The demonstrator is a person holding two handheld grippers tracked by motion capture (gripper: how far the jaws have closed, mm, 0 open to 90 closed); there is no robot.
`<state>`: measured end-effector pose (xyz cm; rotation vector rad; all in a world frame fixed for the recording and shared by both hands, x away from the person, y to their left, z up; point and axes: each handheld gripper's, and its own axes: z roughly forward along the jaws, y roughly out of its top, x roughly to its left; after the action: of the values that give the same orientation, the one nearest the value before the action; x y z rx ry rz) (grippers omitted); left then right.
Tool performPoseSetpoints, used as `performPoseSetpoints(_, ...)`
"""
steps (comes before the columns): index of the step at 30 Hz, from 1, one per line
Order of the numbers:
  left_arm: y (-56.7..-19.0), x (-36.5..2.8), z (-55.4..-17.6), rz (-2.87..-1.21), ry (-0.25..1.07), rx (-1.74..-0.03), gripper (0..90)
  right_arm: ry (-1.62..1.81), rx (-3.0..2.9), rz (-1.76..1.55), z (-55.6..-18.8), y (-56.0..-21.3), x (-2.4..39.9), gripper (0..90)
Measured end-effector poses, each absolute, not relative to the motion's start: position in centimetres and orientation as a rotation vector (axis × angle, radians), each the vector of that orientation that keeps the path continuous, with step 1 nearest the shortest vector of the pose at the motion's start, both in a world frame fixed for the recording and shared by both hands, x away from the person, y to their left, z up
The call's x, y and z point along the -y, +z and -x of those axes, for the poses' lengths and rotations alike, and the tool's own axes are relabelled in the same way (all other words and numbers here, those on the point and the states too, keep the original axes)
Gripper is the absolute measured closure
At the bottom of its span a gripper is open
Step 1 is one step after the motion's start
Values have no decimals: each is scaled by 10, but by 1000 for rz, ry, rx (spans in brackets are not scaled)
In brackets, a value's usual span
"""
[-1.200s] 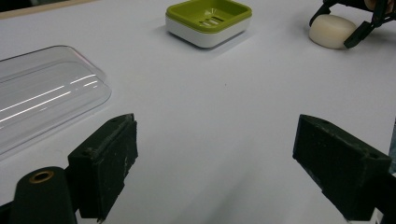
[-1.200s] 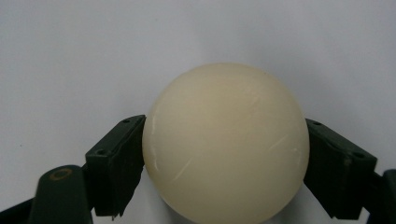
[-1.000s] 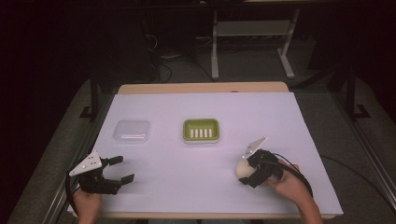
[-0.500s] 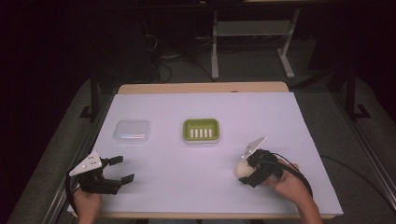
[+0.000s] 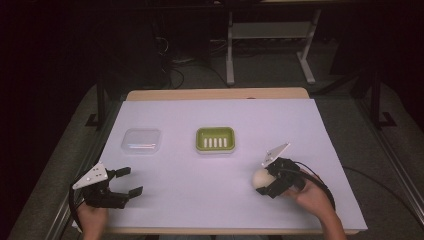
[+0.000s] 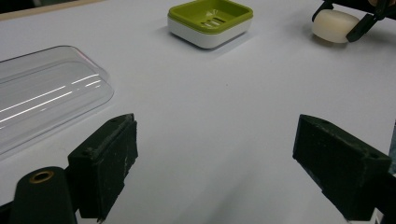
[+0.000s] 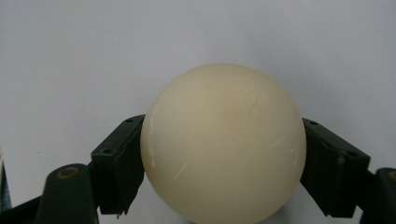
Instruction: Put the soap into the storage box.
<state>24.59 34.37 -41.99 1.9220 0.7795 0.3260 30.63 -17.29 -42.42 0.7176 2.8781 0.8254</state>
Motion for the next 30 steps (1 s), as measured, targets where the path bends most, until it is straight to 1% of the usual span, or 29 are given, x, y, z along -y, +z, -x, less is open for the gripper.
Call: performPoseSetpoints(30,-420,-344,-246,-1919,325,-775,132,872,-2905,-679,-318,-409,165,218)
